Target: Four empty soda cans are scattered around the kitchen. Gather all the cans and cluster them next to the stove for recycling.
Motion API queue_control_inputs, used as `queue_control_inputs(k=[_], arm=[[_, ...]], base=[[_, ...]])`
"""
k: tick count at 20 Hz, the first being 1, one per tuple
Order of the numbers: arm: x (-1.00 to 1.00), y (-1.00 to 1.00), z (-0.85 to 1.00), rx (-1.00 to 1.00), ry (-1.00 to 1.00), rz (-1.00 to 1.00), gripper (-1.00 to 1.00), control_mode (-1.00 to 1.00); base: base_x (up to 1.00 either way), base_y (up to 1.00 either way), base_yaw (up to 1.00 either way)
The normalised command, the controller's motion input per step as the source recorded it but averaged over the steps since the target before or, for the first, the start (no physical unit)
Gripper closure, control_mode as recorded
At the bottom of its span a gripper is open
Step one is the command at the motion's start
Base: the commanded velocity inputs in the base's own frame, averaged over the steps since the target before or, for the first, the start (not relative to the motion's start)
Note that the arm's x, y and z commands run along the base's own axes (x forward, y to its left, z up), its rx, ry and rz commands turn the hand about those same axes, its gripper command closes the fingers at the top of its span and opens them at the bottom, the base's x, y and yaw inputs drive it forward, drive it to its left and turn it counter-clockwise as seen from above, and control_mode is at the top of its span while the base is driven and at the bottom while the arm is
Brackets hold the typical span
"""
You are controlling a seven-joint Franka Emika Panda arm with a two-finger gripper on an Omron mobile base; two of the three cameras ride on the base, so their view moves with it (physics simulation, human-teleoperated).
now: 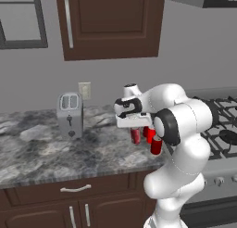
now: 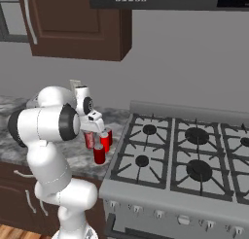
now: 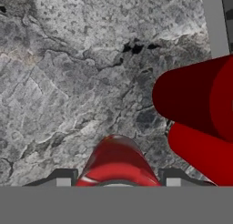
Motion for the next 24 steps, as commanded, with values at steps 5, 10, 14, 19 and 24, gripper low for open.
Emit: queue_control_inputs(k=[5,10,14,19,24], arm=[[0.00,0.00,-0.01,0.00,0.00,0.00,-1.00,-1.00],[0.00,-0.13,-0.20,0.00,0.00,0.00,-1.00,-1.00],[0.00,-0.25,-0.05,-0.03,0.00,0.00,-1.00,-1.00],[-0.05,0.01,0.08,0.00,0.00,0.00,-1.00,-1.00],[-0.09,0.11,0.19,0.00,0.00,0.00,-1.00,-1.00]], base=[[0.00,0.00,0.00],[0.00,0.00,0.00],[0.00,0.00,0.00],[0.00,0.00,0.00],[0.00,0.00,0.00]])
